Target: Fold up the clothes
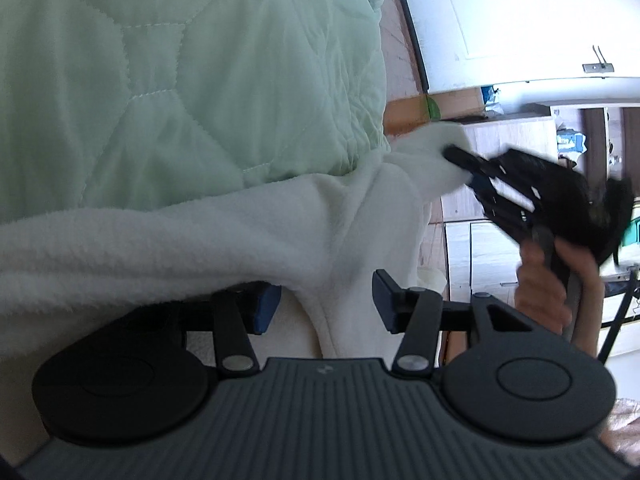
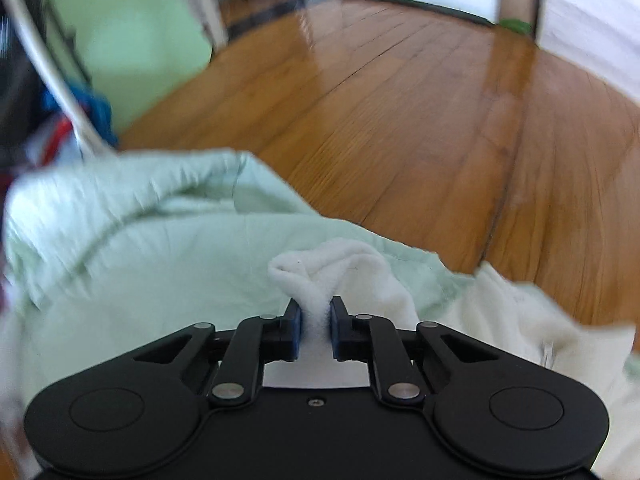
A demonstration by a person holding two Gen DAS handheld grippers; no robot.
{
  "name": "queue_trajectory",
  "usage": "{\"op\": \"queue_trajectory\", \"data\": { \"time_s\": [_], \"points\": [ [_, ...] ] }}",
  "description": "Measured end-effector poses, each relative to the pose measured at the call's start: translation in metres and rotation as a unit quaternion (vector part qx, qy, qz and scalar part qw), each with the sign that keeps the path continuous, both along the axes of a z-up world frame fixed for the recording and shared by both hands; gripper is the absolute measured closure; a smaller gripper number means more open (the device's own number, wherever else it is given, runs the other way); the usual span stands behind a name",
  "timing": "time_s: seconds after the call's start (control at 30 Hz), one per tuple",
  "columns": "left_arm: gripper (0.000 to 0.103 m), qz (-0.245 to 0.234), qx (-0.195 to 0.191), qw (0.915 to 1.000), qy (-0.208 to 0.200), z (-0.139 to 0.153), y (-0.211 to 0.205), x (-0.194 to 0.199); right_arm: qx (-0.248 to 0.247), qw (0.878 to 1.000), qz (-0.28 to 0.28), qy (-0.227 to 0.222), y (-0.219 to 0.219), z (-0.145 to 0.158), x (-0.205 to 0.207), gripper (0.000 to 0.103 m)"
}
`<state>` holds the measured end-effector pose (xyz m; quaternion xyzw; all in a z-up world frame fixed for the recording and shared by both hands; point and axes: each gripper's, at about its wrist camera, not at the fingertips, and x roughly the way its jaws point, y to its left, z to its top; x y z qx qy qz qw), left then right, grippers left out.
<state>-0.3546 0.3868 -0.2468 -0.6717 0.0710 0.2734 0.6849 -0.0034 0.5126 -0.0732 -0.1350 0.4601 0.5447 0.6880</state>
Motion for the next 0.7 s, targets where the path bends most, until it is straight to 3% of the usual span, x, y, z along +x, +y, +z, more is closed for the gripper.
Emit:
{"op": "queue_trajectory", "data": {
  "time_s": [0.13, 0.27, 0.4, 0.53, 0.6, 0.63, 0.7],
  "points": [
    [0.053, 0.001, -0.003, 1.0000, -0.005, -0.011, 0.004, 0.003, 0.021, 0.998, -0.022, 0.056, -0.031, -0.009, 0.026, 0.087],
    [0.053, 0.006, -0.001, 0.9999, -0.014, -0.013, 0.005, -0.001, -0.034, 0.998, -0.017, 0.042, -0.050, -0.032, 0.035, 0.082],
    [0.053, 0.008, 0.006, 0.9995, -0.030, -0.020, 0.008, 0.001, -0.090, 0.992, 0.015, 0.092, -0.068, -0.062, 0.045, 0.074],
    [0.053, 0.007, 0.011, 0.9991, -0.041, -0.024, 0.009, 0.002, -0.021, 0.989, 0.015, 0.142, -0.085, -0.054, 0.060, 0.067],
    [0.050, -0.003, 0.022, 0.9992, -0.035, -0.022, 0.011, 0.009, 0.021, 0.987, 0.014, 0.157, -0.085, -0.041, 0.067, 0.056],
    [0.049, -0.012, 0.030, 0.9991, -0.026, -0.019, 0.012, 0.014, 0.032, 0.987, 0.010, 0.160, -0.081, -0.036, 0.069, 0.045],
    [0.048, -0.025, 0.050, 0.9984, 0.000, -0.012, 0.013, 0.023, 0.034, 0.988, 0.009, 0.147, -0.069, -0.027, 0.069, 0.040]
  ]
}}
